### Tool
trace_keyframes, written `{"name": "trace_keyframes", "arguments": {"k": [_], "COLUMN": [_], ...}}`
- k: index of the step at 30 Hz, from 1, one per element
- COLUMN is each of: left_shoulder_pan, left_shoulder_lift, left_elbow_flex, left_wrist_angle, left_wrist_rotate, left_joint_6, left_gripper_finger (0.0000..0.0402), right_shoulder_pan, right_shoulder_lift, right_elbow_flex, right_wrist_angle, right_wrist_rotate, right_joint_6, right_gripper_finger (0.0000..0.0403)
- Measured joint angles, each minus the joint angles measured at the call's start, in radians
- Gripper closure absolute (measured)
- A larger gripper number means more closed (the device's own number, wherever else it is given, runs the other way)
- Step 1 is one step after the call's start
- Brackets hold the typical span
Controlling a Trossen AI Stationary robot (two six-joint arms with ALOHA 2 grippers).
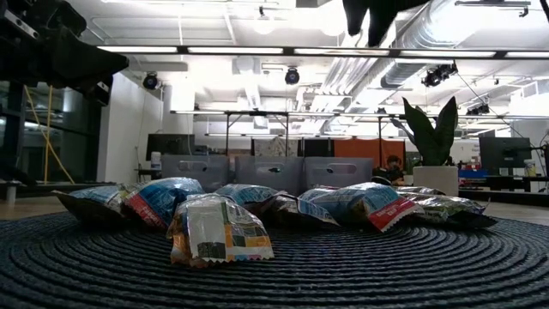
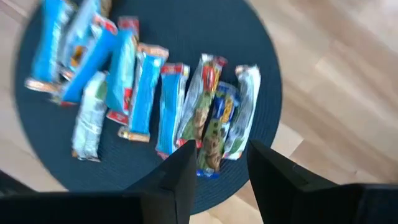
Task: Pick and place Granola Bars by type
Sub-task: Put the blue granola bar into the left black bin
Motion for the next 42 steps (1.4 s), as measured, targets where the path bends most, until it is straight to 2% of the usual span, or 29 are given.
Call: {"name": "trace_keyframes", "arguments": {"k": [12, 25, 28, 31, 37, 42], "left_shoulder_pan": [0.0, 0.0, 0.0, 0.0, 0.0, 0.0], "left_shoulder_lift": [0.0, 0.0, 0.0, 0.0, 0.0, 0.0], "left_elbow_flex": [0.0, 0.0, 0.0, 0.0, 0.0, 0.0], "left_wrist_angle": [0.0, 0.0, 0.0, 0.0, 0.0, 0.0], "left_wrist_rotate": [0.0, 0.0, 0.0, 0.0, 0.0, 0.0], "left_joint_6": [0.0, 0.0, 0.0, 0.0, 0.0, 0.0], "left_gripper_finger": [0.04, 0.04, 0.04, 0.04, 0.04, 0.04], "right_shoulder_pan": [0.024, 0.024, 0.027, 0.041, 0.06, 0.048], "right_shoulder_lift": [0.171, 0.215, 0.193, 0.133, -0.024, -0.122], "right_elbow_flex": [0.0, -0.035, -0.117, -0.24, -0.459, -0.603], "right_wrist_angle": [0.013, 0.015, 0.022, 0.131, 0.334, 0.49], "right_wrist_rotate": [-0.045, -0.066, -0.109, -0.148, -0.109, -0.058], "right_joint_6": [0.029, 0.078, 0.095, 0.12, 0.222, 0.206], "right_gripper_finger": [0.0277, 0.0276, 0.0276, 0.0276, 0.0276, 0.0276]}}
